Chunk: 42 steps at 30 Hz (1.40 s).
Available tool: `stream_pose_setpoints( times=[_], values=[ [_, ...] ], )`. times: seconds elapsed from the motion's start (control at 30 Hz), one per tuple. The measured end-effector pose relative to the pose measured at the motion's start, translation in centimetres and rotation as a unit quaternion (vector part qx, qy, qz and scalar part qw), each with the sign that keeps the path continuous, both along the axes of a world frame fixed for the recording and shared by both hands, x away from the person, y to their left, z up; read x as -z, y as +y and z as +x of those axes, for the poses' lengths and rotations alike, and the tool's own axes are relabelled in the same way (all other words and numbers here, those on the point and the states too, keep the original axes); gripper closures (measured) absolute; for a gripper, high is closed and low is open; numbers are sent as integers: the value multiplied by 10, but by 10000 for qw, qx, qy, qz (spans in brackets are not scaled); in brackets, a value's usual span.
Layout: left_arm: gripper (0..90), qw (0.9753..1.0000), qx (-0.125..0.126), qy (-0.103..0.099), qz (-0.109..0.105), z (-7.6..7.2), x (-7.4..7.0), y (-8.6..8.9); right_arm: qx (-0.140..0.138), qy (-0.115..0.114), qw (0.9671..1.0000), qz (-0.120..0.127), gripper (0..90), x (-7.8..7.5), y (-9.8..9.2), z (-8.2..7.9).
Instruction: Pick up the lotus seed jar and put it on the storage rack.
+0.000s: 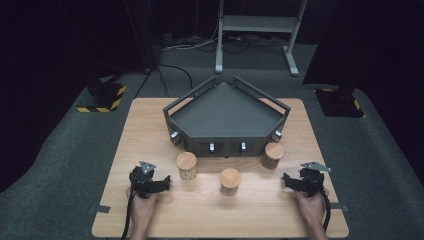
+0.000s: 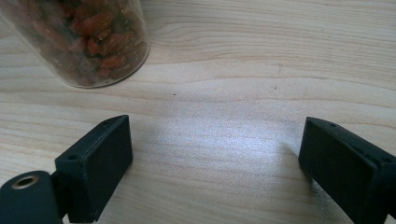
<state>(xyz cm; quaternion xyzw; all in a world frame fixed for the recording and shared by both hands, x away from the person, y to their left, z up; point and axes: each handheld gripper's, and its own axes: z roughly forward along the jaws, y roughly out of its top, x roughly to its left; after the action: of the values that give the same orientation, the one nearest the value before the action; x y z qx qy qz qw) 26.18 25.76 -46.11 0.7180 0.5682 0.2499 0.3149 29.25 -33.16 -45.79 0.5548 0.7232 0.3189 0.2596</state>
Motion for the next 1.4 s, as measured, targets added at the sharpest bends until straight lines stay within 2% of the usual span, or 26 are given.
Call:
stream_pose_setpoints(
  times=[0.2, 0.33, 0.37, 0.5, 0.53, 0.63, 0.77, 0.8, 0.97, 1.07, 1.2, 1.27, 1.33, 1.4],
  values=[
    [29, 10000, 26, 17, 2, 1, 0, 0, 5, 2, 10000, 3, 90, 0, 0, 0],
    [15, 9999, 141, 57, -48, 3, -1, 3, 6, 2, 10000, 2, 90, 0, 0, 0],
    [16, 9995, 238, 77, -177, 3, -2, 7, 8, 2, 10000, 3, 90, 0, 0, 0],
    [16, 9990, 389, 33, -206, 0, -4, 7, 13, 5, 10000, 9, 90, 0, 0, 0],
    [16, 9984, 502, -7, -247, -1, -4, 7, 7, 1, 10000, 2, 90, 0, 0, 0],
    [18, 9980, 577, -9, -249, -2, -6, 5, 10, 3, 10000, 3, 90, 0, 0, 0],
    [26, 9959, 863, -47, -263, -4, -13, 2, 10, 2, 10000, 4, 91, 0, 0, 0],
    [27, 9959, 863, -47, -263, -4, -13, 2, 9, 1, 10000, 2, 91, 0, 0, 0],
    [34, 9922, 1210, -49, -299, 0, -16, -9, 10, 2, 10000, 2, 91, 0, 0, 0],
    [39, 9915, 1268, 29, -289, 6, -17, -16, 10, 1, 10000, 2, 91, 0, 0, 0],
    [55, 9915, 1262, 19, -318, 12, -17, -23, 9, 0, 10000, 2, 91, 0, 0, 0],
    [62, 9912, 1251, -3, -431, 16, -16, -27, 9, -2, 10000, 3, 91, 0, 0, 0],
    [70, 9912, 1243, -11, -452, 17, -15, -28, 10, 1, 10000, 3, 91, 0, 0, 0],
    [81, 9919, 1190, -32, -452, 20, -14, -34, 10, 1, 10000, 2, 91, 0, 0, 0]
  ],
)
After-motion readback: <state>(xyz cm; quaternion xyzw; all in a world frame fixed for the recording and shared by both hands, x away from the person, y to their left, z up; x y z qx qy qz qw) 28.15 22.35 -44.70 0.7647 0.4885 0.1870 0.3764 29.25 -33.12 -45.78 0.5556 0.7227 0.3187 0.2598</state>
